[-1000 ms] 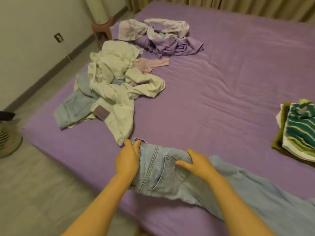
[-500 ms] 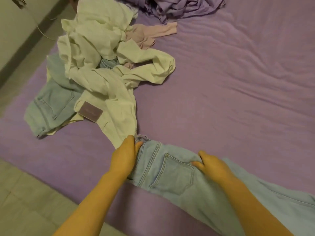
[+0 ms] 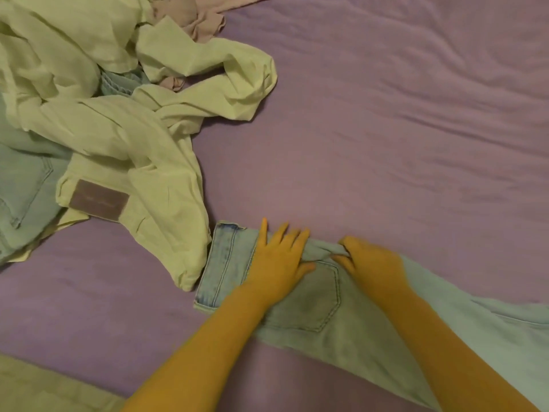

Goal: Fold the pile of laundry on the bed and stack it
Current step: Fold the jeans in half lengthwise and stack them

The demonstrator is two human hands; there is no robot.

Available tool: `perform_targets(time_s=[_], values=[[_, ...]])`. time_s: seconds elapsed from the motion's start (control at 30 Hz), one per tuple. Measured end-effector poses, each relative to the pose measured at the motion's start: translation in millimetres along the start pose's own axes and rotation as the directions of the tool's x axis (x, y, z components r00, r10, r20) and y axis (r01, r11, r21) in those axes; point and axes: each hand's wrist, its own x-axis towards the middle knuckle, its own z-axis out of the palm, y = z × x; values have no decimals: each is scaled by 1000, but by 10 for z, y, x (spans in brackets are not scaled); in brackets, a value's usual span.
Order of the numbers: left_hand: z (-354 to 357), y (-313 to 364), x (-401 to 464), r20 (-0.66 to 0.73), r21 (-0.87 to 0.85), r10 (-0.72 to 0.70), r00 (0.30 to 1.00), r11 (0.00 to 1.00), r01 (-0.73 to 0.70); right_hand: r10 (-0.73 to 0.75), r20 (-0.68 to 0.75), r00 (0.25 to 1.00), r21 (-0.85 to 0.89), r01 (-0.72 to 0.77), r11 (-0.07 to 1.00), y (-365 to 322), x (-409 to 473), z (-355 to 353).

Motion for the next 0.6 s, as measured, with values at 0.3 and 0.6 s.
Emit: perform_targets(time_s=[0.3, 0.6], values=[[-213, -172, 237, -253, -84, 82, 964, 991, -106, -55, -232, 971, 23, 62, 998, 164, -34, -53], [81, 258, 168, -299, 122, 247, 922, 968, -220, -38, -261, 965, -135, 3, 991, 232, -492, 375]])
